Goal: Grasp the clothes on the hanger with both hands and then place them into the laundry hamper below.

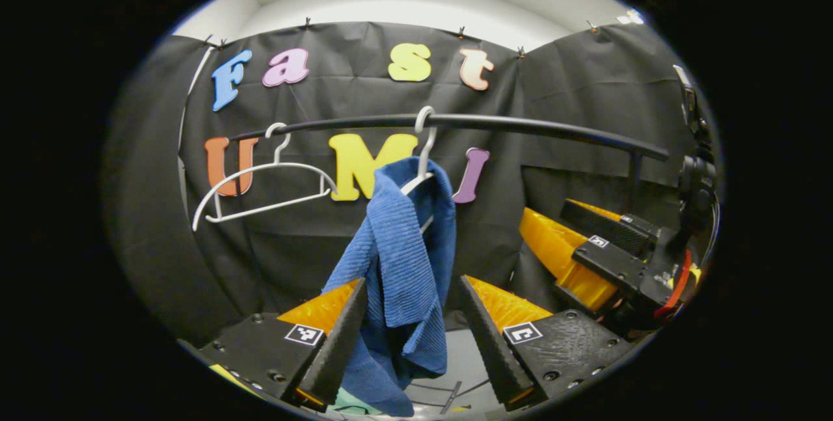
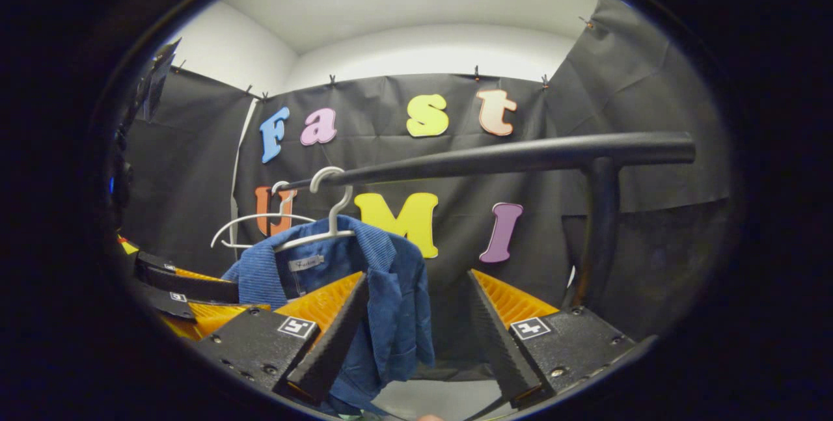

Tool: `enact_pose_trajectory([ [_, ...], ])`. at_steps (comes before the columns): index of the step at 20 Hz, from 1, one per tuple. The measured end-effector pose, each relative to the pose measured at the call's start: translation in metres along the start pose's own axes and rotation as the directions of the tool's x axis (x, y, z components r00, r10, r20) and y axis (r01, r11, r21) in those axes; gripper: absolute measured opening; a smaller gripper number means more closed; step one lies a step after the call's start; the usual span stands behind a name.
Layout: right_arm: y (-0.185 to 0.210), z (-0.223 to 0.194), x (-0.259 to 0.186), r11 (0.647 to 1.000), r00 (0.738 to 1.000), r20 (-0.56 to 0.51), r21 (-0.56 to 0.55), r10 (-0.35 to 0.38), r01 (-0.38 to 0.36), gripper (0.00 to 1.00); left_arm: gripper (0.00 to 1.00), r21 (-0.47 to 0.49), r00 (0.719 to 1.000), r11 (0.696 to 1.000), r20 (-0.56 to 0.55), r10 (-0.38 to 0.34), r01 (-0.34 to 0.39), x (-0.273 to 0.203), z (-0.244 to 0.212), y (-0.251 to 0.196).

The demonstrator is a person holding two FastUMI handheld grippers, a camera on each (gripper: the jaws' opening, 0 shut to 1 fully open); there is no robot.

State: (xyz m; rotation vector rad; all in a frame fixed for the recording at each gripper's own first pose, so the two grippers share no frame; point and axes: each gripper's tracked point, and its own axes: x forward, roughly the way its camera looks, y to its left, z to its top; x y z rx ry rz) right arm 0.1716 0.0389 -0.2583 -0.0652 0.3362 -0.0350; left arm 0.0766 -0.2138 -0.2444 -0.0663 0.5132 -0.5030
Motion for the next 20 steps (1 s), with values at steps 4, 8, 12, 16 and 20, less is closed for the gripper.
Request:
enact_pose_trajectory([
  [4, 0.018, -0.019, 0.024, 0.998, 1.000, -0.020, -0.051, -0.022, 0.021, 0.94, 0.91, 0.018, 0.995, 0.995, -0.008, 0.100, -0.100, 0.020, -0.007, 0.027],
  [8, 0.035, -0.035, 0.054, 0.998, 0.998, -0.057, -0.058, -0.031, 0.028, 0.94, 0.89, 0.018, 0.979, 0.979, -0.016, 0.203, -0.202, 0.044, -0.014, 0.058],
  [12, 0.054, -0.041, 0.070, 0.998, 0.998, -0.049, -0.059, -0.026, 0.023, 0.94, 0.94, -0.015, 0.981, 0.981, -0.022, 0.195, -0.195, 0.062, -0.015, 0.074],
  [16, 0.045, -0.049, 0.077, 0.993, 0.995, -0.047, -0.084, -0.086, 0.082, 0.98, 0.84, -0.025, 0.981, 0.981, 0.017, 0.193, -0.193, 0.068, -0.005, 0.083],
  [20, 0.030, -0.057, 0.081, 0.980, 0.986, -0.055, -0.132, -0.159, 0.151, 0.82, 0.69, -0.012, 0.979, 0.980, 0.010, 0.201, -0.201, 0.086, -0.003, 0.096],
])
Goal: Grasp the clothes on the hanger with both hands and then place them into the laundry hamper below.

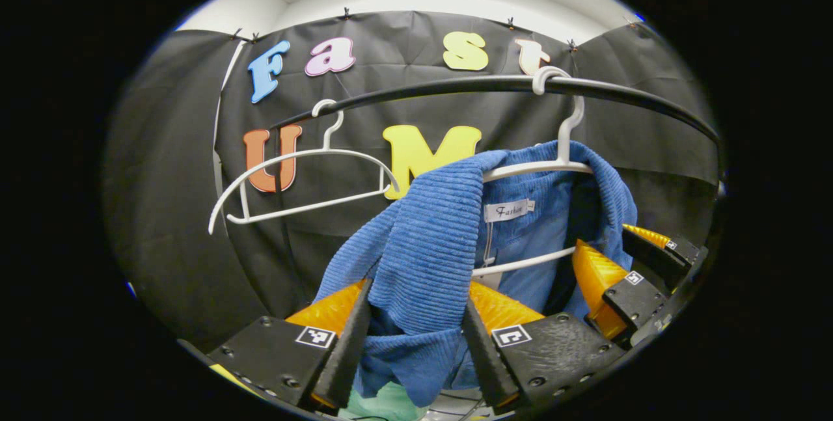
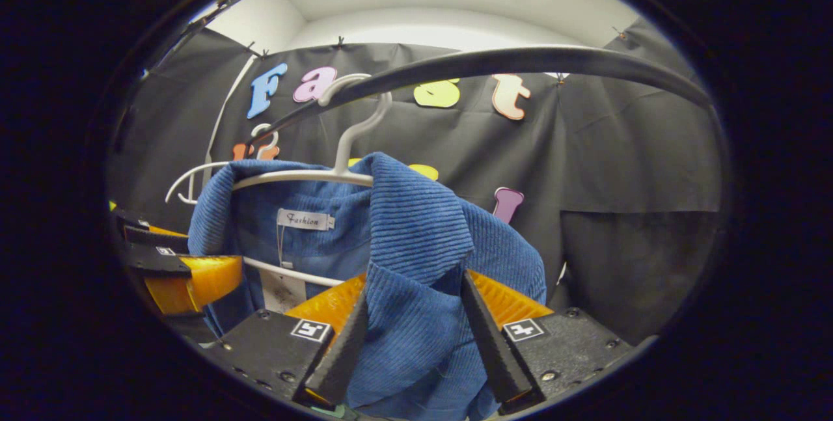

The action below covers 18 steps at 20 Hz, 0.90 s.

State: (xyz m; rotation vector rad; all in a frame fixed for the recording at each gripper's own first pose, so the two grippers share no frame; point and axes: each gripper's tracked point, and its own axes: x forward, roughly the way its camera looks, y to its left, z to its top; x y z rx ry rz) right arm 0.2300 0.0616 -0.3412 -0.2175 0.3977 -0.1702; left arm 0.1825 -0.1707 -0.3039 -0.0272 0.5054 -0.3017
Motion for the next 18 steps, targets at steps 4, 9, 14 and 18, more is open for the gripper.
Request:
enact_pose_trajectory([
  [4, -0.023, -0.002, 0.005, 0.996, 0.997, 0.003, -0.027, -0.083, 0.083, 0.53, 0.21, 0.028, 1.000, 0.999, 0.001, 0.023, -0.023, 0.006, 0.002, 0.013],
  [9, -0.054, -0.005, 0.000, 0.987, 0.987, 0.009, -0.014, -0.160, 0.160, 0.17, 0.19, 0.042, 1.000, 0.999, 0.005, 0.000, 0.000, -0.006, 0.012, 0.028],
  [14, -0.059, 0.007, -0.001, 0.985, 0.985, 0.015, -0.031, -0.171, 0.172, 0.10, 0.08, 0.090, 0.993, 0.989, -0.017, -0.117, 0.118, -0.024, 0.035, 0.048],
  [18, -0.069, 0.025, -0.010, 0.980, 0.982, 0.049, -0.076, -0.182, 0.186, 0.09, 0.05, 0.104, 0.981, 0.975, -0.020, -0.193, 0.194, -0.033, 0.065, 0.067],
])
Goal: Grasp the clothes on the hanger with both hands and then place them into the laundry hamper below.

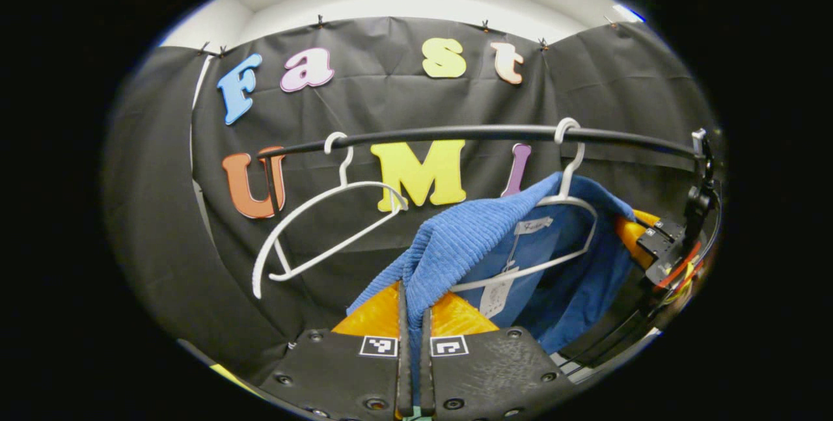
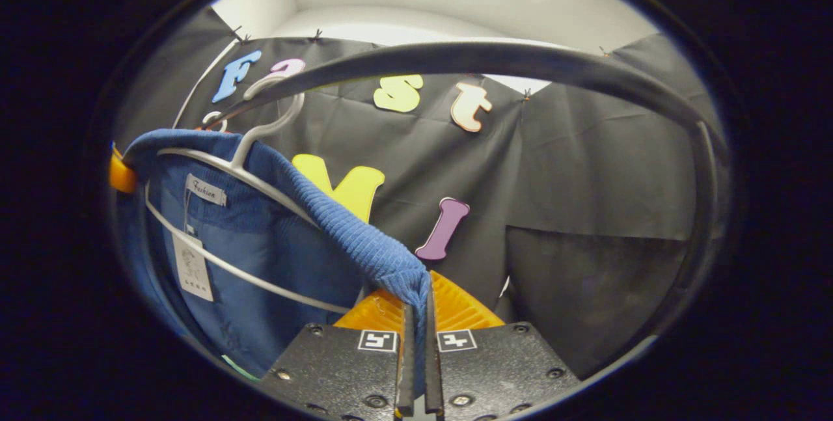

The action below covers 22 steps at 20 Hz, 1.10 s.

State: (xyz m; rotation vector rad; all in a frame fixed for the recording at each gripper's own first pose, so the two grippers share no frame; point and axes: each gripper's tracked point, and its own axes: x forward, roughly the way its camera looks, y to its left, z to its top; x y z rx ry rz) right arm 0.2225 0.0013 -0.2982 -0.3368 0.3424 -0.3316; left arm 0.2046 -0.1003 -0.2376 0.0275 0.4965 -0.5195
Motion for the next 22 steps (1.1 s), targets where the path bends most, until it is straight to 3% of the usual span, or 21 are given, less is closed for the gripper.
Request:
enact_pose_trajectory([
  [4, -0.001, -0.007, -0.001, 0.999, 0.999, -0.027, 0.015, 0.045, -0.044, 0.07, 0.08, 0.060, 0.985, 0.983, -0.039, -0.170, 0.172, -0.020, 0.017, -0.014],
  [6, 0.003, -0.013, -0.007, 0.996, 0.995, -0.044, 0.020, 0.090, -0.089, 0.06, 0.04, 0.094, 0.967, 0.963, -0.059, -0.248, 0.253, -0.030, 0.020, -0.018],
  [8, -0.003, -0.012, -0.010, 0.992, 0.991, -0.070, 0.061, 0.117, -0.113, 0.06, 0.07, 0.039, 0.935, 0.935, -0.068, -0.349, 0.352, -0.035, 0.024, -0.025],
  [9, -0.006, -0.013, -0.012, 0.987, 0.987, -0.089, 0.098, 0.134, -0.125, 0.06, 0.04, -0.006, 0.915, 0.917, -0.059, -0.399, 0.399, -0.038, 0.027, -0.031],
  [12, -0.009, -0.012, -0.023, 0.971, 0.977, -0.116, 0.181, 0.176, -0.154, 0.06, 0.07, -0.116, 0.867, 0.861, 0.003, -0.498, 0.494, -0.044, 0.043, -0.033],
  [14, -0.012, -0.007, -0.034, 0.971, 0.977, -0.105, 0.171, 0.188, -0.169, 0.06, 0.01, -0.216, 0.836, 0.811, 0.049, -0.547, 0.544, -0.045, 0.052, -0.036],
  [17, -0.011, 0.005, -0.047, 0.955, 0.966, -0.089, 0.200, 0.241, -0.219, 0.05, 0.05, -0.333, 0.790, 0.724, 0.139, -0.597, 0.605, -0.046, 0.063, -0.028],
  [19, -0.014, 0.010, -0.050, 0.922, 0.952, -0.082, 0.287, 0.295, -0.261, 0.07, 0.05, -0.402, 0.753, 0.648, 0.204, -0.625, 0.647, -0.043, 0.069, -0.035],
  [21, -0.014, 0.016, -0.056, 0.869, 0.934, -0.072, 0.397, 0.350, -0.295, 0.05, 0.01, -0.445, 0.728, 0.592, 0.251, -0.637, 0.672, -0.043, 0.075, -0.031],
  [22, -0.014, 0.018, -0.056, 0.845, 0.926, -0.065, 0.436, 0.373, -0.310, 0.05, 0.05, -0.461, 0.713, 0.564, 0.263, -0.650, 0.685, -0.043, 0.078, -0.030],
])
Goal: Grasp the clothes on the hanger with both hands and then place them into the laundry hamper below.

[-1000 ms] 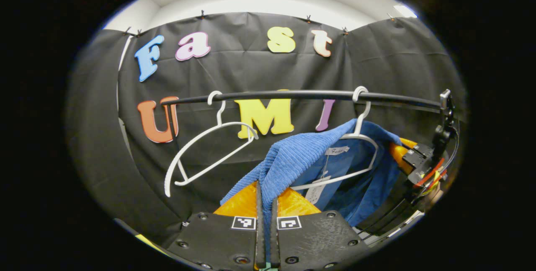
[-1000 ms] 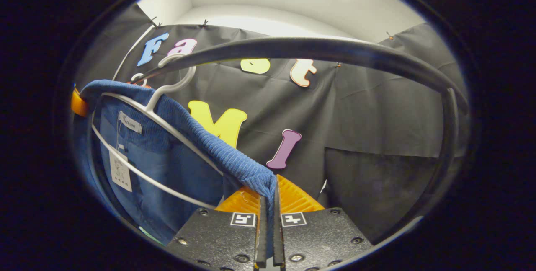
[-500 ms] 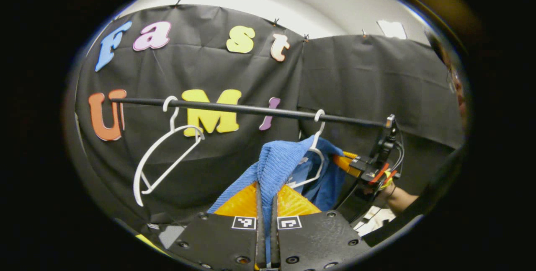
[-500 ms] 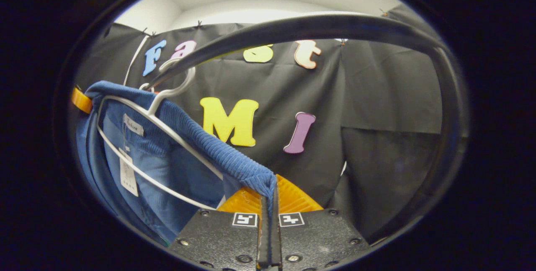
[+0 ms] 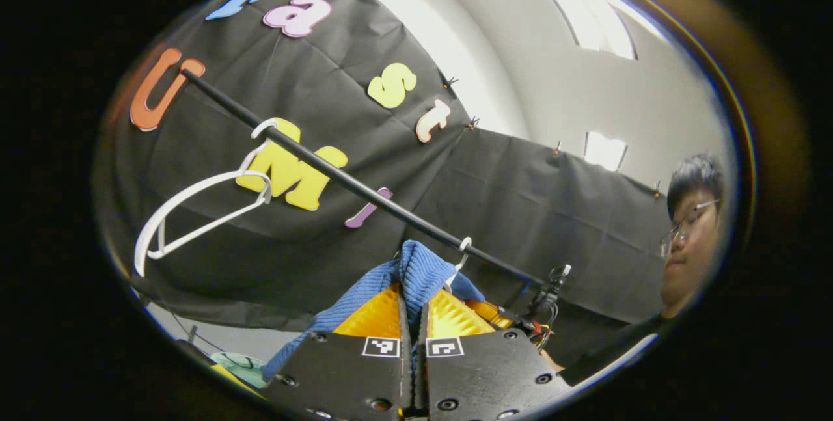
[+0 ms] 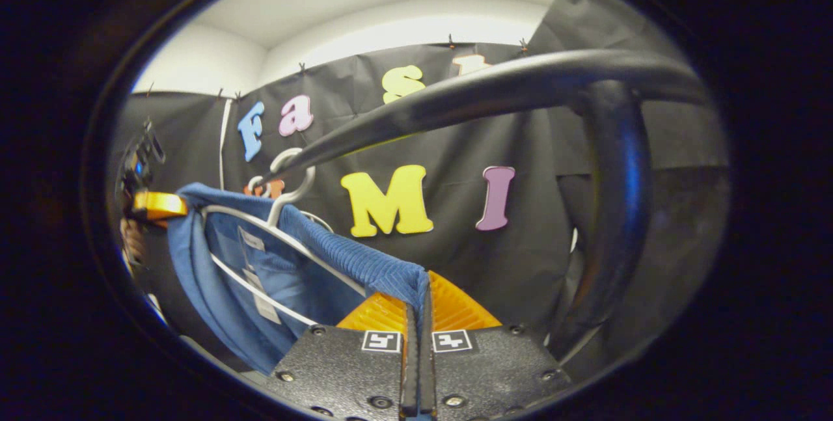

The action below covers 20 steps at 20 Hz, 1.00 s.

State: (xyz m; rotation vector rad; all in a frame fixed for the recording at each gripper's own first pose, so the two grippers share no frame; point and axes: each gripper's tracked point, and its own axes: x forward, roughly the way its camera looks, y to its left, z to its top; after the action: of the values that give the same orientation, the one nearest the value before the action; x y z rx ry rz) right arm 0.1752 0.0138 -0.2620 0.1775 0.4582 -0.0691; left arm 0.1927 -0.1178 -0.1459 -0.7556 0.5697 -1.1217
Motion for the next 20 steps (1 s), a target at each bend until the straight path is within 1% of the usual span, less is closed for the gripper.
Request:
enact_pose_trajectory([
  [1, 0.002, 0.000, -0.002, 1.000, 1.000, 0.000, 0.019, 0.018, -0.018, 0.04, 0.05, -0.018, 1.000, 0.999, 0.001, -0.030, 0.030, 0.000, 0.003, -0.004],
  [2, 0.003, 0.001, -0.006, 0.999, 0.999, 0.004, 0.022, 0.036, -0.036, 0.04, 0.05, -0.021, 0.999, 0.999, -0.008, -0.040, 0.040, 0.000, 0.006, -0.005],
  [3, 0.005, 0.003, -0.009, 0.998, 0.999, 0.007, 0.020, 0.054, -0.054, 0.05, 0.05, -0.014, 0.999, 0.999, -0.027, -0.034, 0.034, 0.001, 0.009, 0.000],
  [4, 0.007, 0.005, -0.012, 0.997, 0.997, 0.006, 0.007, 0.072, -0.072, 0.05, 0.01, -0.001, 0.998, 1.000, -0.060, -0.010, 0.010, 0.000, 0.010, 0.008],
  [5, 0.008, 0.005, -0.015, 0.996, 0.997, 0.003, -0.033, 0.079, -0.079, 0.04, 0.01, 0.010, 0.995, 1.000, -0.098, 0.010, -0.009, 0.000, 0.010, 0.016],
  [7, 0.008, 0.006, -0.016, 0.984, 0.997, -0.014, -0.158, 0.079, -0.081, 0.04, 0.01, 0.066, 0.987, 0.997, -0.157, 0.035, -0.025, -0.002, 0.015, 0.023],
  [8, 0.006, 0.009, -0.020, 0.972, 0.998, -0.012, -0.227, 0.067, -0.068, 0.04, 0.06, 0.099, 0.982, 0.995, -0.182, 0.045, -0.027, -0.003, 0.016, 0.023],
  [10, 0.003, 0.008, -0.022, 0.958, 0.998, -0.023, -0.281, 0.052, -0.057, 0.04, 0.06, 0.157, 0.973, 0.987, -0.225, 0.050, -0.015, -0.003, 0.017, 0.025],
  [11, 0.003, 0.006, -0.022, 0.957, 0.998, -0.036, -0.284, 0.047, -0.055, 0.05, 0.01, 0.186, 0.967, 0.982, -0.249, 0.042, 0.005, -0.003, 0.017, 0.024],
  [12, 0.001, 0.005, -0.021, 0.955, 0.998, -0.041, -0.292, 0.041, -0.051, 0.04, 0.01, 0.217, 0.963, 0.976, -0.268, 0.028, 0.032, -0.002, 0.017, 0.022],
  [14, -0.001, 0.002, -0.017, 0.960, 0.998, -0.052, -0.276, 0.041, -0.053, 0.04, 0.06, 0.278, 0.955, 0.956, -0.296, -0.003, 0.090, -0.004, 0.016, 0.022],
  [15, -0.001, 0.000, -0.014, 0.962, 0.998, -0.050, -0.268, 0.041, -0.052, 0.05, 0.06, 0.296, 0.954, 0.948, -0.299, -0.027, 0.119, -0.004, 0.016, 0.023],
  [16, -0.004, -0.001, -0.010, 0.967, 0.998, -0.050, -0.251, 0.037, -0.048, 0.04, 0.01, 0.282, 0.954, 0.949, -0.296, -0.056, 0.143, -0.003, 0.016, 0.023],
  [17, -0.005, -0.007, -0.006, 0.969, 0.998, -0.058, -0.241, 0.035, -0.048, 0.04, 0.05, 0.254, 0.954, 0.953, -0.286, -0.088, 0.164, -0.002, 0.016, 0.023],
  [19, -0.007, -0.012, 0.001, 0.975, 0.998, -0.058, -0.217, 0.024, -0.036, 0.04, 0.05, 0.177, 0.953, 0.959, -0.250, -0.173, 0.220, -0.002, 0.017, 0.020],
  [20, -0.010, -0.014, 0.009, 0.981, 0.998, -0.055, -0.191, 0.016, -0.026, 0.05, 0.01, 0.133, 0.951, 0.962, -0.233, -0.203, 0.238, -0.002, 0.017, 0.023],
])
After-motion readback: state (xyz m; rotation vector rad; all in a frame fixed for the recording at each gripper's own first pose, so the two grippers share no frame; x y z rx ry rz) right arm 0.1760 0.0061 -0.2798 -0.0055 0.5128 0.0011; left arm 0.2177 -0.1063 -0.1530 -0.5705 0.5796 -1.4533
